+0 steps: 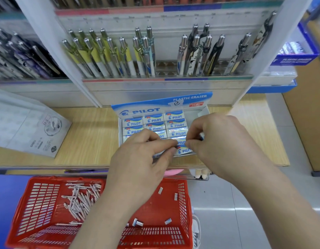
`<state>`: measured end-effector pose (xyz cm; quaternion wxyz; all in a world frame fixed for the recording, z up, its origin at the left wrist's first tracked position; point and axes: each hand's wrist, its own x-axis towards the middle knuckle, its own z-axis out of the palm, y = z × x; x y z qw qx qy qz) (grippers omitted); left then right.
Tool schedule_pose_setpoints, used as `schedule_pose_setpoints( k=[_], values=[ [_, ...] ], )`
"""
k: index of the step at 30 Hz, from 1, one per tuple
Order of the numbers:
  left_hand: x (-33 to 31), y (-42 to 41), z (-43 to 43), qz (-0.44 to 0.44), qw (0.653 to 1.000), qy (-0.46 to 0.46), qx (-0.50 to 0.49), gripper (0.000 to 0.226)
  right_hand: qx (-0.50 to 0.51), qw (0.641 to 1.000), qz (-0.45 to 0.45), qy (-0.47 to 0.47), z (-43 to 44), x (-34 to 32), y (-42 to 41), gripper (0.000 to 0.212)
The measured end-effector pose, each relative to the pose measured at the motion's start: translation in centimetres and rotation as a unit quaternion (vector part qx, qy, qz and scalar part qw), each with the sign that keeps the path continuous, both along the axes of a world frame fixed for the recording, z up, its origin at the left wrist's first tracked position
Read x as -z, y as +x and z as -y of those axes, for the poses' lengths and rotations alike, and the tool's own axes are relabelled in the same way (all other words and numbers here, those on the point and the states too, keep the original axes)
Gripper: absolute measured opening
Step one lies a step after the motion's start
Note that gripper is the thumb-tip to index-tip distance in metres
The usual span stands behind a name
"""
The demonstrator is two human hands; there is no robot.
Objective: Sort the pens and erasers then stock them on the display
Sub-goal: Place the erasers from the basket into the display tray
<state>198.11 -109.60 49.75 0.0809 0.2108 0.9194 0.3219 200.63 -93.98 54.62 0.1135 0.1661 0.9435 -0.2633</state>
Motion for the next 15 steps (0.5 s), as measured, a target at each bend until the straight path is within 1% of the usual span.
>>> schedule_pose_setpoints(
  k=[2,4,7,9,11,12,13,14,15],
  values=[
    [-0.1,0.1,0.0,-0.014,1.000,-0.016,0.018,0.033,-0.011,1.000,-0.004,0.014,0.1,0.0,-0.2,0.008],
    [-0.2,0.1,0.1,-0.019,0.999,-0.030,0.032,0.038,-0.024,1.000,-0.001,0.020,0.1,0.1,-0.5,0.015],
    [-0.3,0.1,0.3,-0.026,0.998,-0.046,0.047,0.039,-0.040,0.999,0.008,0.018,0.1,0.6,-1.0,0.025],
    [-0.3,0.1,0.5,-0.031,0.997,-0.051,0.052,0.037,-0.030,1.000,-0.005,-0.007,-0.3,1.2,-1.0,0.020],
    [-0.3,0.1,0.8,-0.028,0.997,-0.051,0.054,0.035,0.021,0.995,-0.038,-0.086,-0.8,1.7,-0.6,0.012],
    [-0.3,0.1,1.0,-0.024,0.997,-0.051,0.055,0.035,0.067,0.984,-0.065,-0.154,-0.9,1.7,-0.3,0.011],
    [-0.3,0.1,1.2,-0.024,0.997,-0.051,0.057,0.034,0.127,0.957,-0.100,-0.241,-0.9,1.6,0.1,0.014],
    [-0.3,0.1,1.3,-0.028,0.997,-0.052,0.057,0.034,0.192,0.910,-0.133,-0.343,-1.0,1.4,0.5,0.017],
    [-0.3,0.1,1.3,-0.040,0.996,-0.053,0.056,0.034,0.253,0.843,-0.150,-0.450,-1.0,1.2,1.0,0.020]
  ],
)
